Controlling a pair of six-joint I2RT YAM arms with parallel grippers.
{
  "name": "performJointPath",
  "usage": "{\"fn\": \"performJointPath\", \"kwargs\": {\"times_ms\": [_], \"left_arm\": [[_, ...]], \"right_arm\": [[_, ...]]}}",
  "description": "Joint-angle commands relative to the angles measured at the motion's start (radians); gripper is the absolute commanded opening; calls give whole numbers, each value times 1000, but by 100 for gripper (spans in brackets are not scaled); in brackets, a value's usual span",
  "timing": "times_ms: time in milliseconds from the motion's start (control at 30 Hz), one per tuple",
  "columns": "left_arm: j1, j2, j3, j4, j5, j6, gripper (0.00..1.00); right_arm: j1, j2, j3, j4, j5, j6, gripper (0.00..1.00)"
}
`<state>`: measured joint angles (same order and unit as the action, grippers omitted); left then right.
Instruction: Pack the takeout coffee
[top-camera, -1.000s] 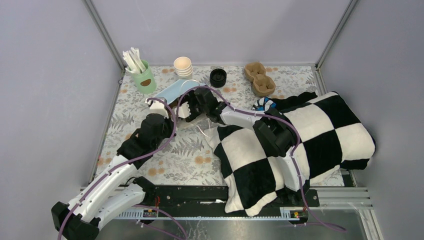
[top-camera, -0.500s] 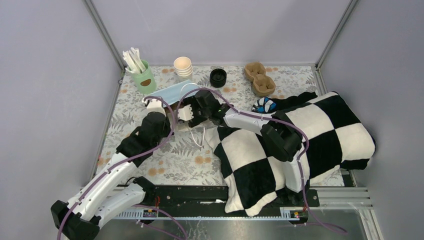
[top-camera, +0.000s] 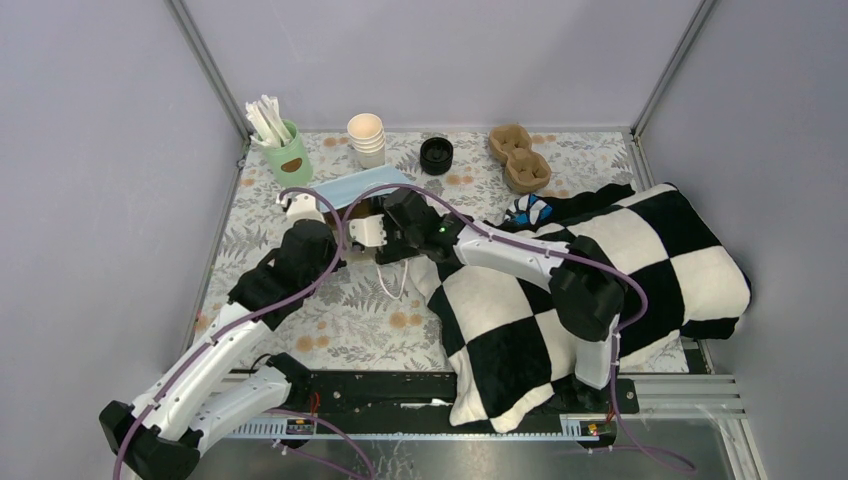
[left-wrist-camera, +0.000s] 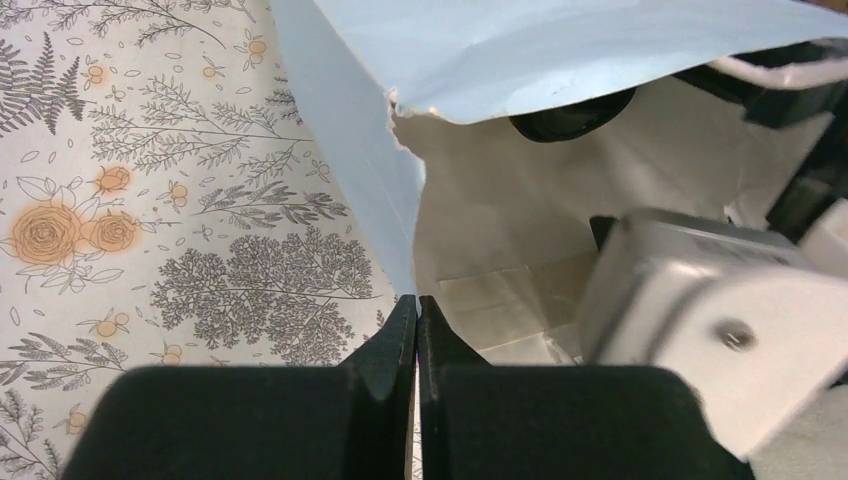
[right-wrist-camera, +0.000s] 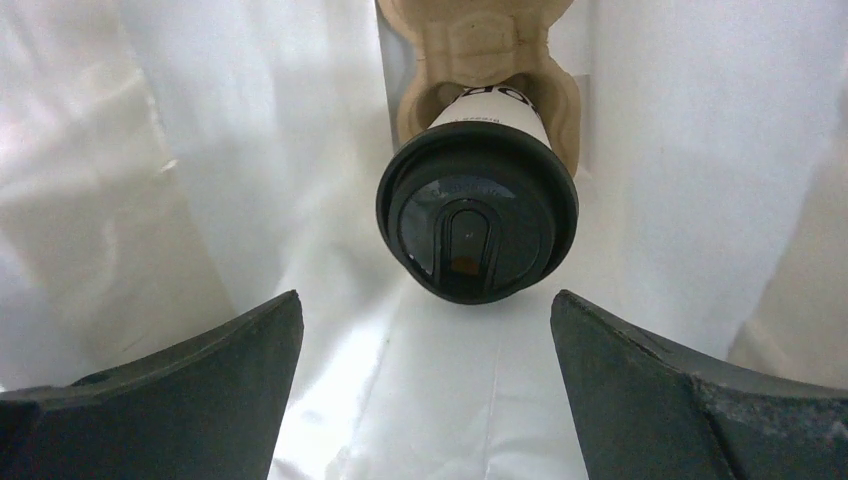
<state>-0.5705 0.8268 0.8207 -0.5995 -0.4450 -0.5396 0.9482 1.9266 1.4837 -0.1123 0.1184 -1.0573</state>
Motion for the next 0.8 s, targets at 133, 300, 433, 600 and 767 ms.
{"fn": "performJointPath", "kwargs": {"times_ms": [133, 300, 433, 600, 767], "left_arm": [[-2, 0, 96, -40, 22, -55, 0], [-4, 12, 130, -87, 25, -71, 0], [-3, 17, 137, -106, 36, -99, 0], [-3, 44, 191, -158, 44, -133, 0], [-3, 104, 302, -277, 56, -224, 0]], "right_arm": [[67, -175, -64, -89, 8, 171, 100], [97, -287, 2, -219, 32, 274, 100], [122, -374, 13, -332, -15, 279, 100], [155, -477, 44, -434, 12, 315, 100], [155, -598, 40, -397, 137, 401, 100]]}}
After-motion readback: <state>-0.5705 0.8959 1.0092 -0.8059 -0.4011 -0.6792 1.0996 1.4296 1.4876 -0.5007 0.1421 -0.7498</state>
